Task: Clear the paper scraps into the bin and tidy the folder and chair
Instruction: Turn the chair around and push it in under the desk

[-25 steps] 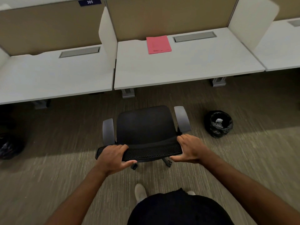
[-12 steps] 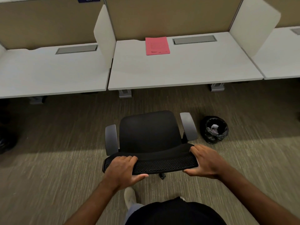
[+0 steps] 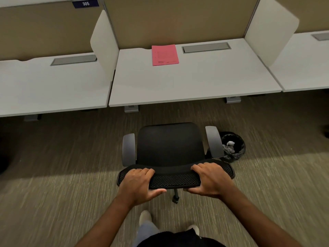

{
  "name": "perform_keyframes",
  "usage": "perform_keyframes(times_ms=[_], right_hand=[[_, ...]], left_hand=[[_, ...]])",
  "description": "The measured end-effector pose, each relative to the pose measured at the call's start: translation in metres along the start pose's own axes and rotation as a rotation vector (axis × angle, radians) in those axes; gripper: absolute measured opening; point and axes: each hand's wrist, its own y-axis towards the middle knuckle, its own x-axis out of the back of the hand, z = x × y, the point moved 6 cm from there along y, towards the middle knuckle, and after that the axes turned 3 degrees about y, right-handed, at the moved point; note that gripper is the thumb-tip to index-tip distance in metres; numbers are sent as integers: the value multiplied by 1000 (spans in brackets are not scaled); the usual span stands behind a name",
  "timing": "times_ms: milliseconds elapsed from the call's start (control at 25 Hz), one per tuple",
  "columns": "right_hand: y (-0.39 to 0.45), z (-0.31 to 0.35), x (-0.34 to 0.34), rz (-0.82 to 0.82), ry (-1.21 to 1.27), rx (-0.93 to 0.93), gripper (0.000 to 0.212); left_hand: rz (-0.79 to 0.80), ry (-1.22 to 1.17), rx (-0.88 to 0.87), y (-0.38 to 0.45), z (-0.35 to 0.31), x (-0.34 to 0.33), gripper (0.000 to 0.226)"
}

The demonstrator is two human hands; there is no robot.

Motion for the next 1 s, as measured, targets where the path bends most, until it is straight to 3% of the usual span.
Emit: perform_keyframes(times_ms=[1000], right_hand=[[227,-159,87,-115,-91,-32,77]], left_hand=[[-31,26,-50,283,64,7,90]])
